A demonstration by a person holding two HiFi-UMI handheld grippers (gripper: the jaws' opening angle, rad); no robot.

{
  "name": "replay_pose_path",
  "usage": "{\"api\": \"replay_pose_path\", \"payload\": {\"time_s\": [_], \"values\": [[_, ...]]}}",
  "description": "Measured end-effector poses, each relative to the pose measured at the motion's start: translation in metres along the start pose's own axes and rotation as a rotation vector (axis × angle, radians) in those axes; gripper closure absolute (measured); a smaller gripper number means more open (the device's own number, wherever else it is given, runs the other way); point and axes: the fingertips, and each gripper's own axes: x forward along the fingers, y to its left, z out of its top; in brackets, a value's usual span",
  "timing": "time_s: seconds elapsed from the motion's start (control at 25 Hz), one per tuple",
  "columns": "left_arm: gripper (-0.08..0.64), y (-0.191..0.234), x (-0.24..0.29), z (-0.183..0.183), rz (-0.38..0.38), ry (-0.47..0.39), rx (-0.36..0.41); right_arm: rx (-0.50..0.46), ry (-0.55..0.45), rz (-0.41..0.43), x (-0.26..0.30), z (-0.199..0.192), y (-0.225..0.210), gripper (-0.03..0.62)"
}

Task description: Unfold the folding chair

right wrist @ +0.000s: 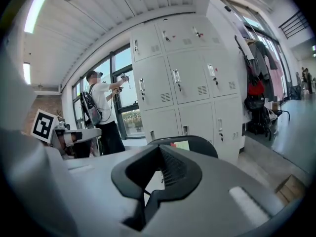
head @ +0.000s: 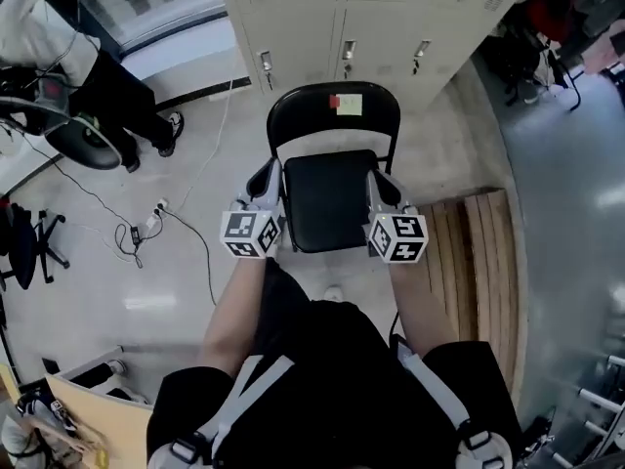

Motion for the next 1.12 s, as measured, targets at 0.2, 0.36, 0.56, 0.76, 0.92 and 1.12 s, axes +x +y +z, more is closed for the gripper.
{"api": "replay_pose_path", "payload": {"time_s": [0.2,0.36,0.56,0.76,0.92,1.12], "values": [[0.563,-0.03,-0.039,0.034,0.037,-0.081,0.042,-0.039,-0.072,0.058,-0.026,0.028,0.007,0.588],[0.563,-0.044,-0.074,0.064,0.079,-0.155,0.088,-0.067,-0.131,0.11,-0.049,0.048,0.029,0.588],[0.563,-0.042,-0.118,0.101,0.074,-0.214,0.163,-0.1,-0.187,0.135,-0.068,0.063,0.05,0.588],[0.563,-0.003,-0.165,0.127,0.139,-0.291,0.13,-0.106,-0.239,0.116,-0.078,0.079,0.087,0.588],[0.563,0.011,-0.19,0.123,0.11,-0.276,0.133,-0.046,-0.263,0.164,-0.089,0.086,0.113,0.588],[0.563,0.022,-0.195,0.124,0.083,-0.262,0.129,-0.091,-0.263,0.153,-0.094,0.097,0.114,0.588]]}}
